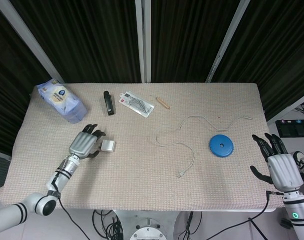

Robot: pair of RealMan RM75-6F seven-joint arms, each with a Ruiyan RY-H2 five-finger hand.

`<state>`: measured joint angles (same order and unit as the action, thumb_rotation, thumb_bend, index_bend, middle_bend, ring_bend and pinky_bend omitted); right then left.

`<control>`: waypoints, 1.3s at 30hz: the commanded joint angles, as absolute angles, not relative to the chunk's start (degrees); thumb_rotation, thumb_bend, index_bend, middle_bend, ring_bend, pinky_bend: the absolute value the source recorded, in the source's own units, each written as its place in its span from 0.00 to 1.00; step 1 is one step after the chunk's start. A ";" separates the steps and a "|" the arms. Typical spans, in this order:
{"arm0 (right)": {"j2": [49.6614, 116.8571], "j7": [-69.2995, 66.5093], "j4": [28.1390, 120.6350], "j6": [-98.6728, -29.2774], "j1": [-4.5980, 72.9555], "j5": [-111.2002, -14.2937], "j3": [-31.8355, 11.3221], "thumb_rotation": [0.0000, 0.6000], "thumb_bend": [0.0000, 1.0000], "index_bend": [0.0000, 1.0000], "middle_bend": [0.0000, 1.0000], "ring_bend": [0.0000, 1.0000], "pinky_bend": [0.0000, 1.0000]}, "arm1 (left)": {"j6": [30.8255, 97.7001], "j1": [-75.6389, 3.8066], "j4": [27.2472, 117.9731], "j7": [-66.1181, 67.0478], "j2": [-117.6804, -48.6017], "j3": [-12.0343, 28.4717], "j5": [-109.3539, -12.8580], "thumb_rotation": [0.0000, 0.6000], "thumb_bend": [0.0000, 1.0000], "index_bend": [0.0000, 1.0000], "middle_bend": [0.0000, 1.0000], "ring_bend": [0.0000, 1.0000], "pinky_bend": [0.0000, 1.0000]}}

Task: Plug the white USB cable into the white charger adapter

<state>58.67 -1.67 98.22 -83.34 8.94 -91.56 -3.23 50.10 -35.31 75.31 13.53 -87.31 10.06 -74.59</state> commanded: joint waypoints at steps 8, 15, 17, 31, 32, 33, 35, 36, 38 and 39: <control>59.11 -1.87 97.84 -82.26 9.49 -90.68 -3.42 1.00 0.17 0.00 0.17 0.00 0.00 | 48.63 -38.17 71.67 14.58 -91.35 9.39 -72.62 1.00 0.27 0.23 0.25 0.05 0.08; 59.28 -1.93 97.74 -81.97 9.56 -90.15 -3.47 1.00 0.17 0.00 0.17 0.00 0.00 | 49.13 -38.63 69.56 14.25 -92.73 8.88 -71.99 1.00 0.27 0.26 0.26 0.06 0.08; 59.30 -1.90 97.77 -81.97 9.54 -90.08 -3.47 1.00 0.17 0.00 0.17 0.00 0.00 | 49.32 -38.75 69.36 13.88 -92.89 8.74 -72.07 1.00 0.27 0.27 0.27 0.06 0.08; 59.24 -1.84 97.98 -82.30 9.17 -89.68 -3.38 1.00 0.17 0.00 0.17 0.00 0.00 | 48.80 -39.72 68.34 11.86 -93.20 8.12 -71.70 1.00 0.29 0.32 0.29 0.07 0.08; 59.23 -1.79 97.99 -82.31 9.16 -89.68 -3.36 1.00 0.17 0.00 0.18 0.00 0.00 | 48.76 -39.78 68.34 11.55 -93.22 8.12 -71.67 1.00 0.31 0.32 0.30 0.07 0.09; 59.23 -1.76 98.01 -82.33 9.15 -89.73 -3.35 1.00 0.17 0.00 0.18 0.00 0.00 | 48.69 -39.82 68.38 11.22 -93.20 8.10 -71.66 1.00 0.33 0.33 0.31 0.08 0.09; 59.24 -1.87 98.08 -82.54 9.15 -90.01 -3.35 1.00 0.17 0.00 0.18 0.00 0.00 | 48.69 -39.84 68.44 10.21 -93.17 8.17 -71.67 1.00 0.36 0.36 0.34 0.11 0.09; 59.27 -1.91 98.08 -82.66 9.16 -90.20 -3.36 1.00 0.17 0.00 0.18 0.00 0.00 | 48.82 -39.82 68.44 9.70 -93.19 8.20 -71.74 1.00 0.38 0.38 0.36 0.12 0.09; 59.17 -1.79 98.29 -82.46 9.28 -90.52 -3.21 1.00 0.17 0.00 0.19 0.00 0.00 | 49.18 -39.68 68.58 8.59 -93.02 8.17 -72.03 1.00 0.40 0.41 0.39 0.15 0.10; 59.03 -1.68 98.60 -82.09 9.44 -90.65 -3.10 1.00 0.17 0.00 0.20 0.00 0.00 | 49.40 -39.58 68.80 8.14 -92.87 8.16 -72.16 1.00 0.40 0.42 0.40 0.16 0.10</control>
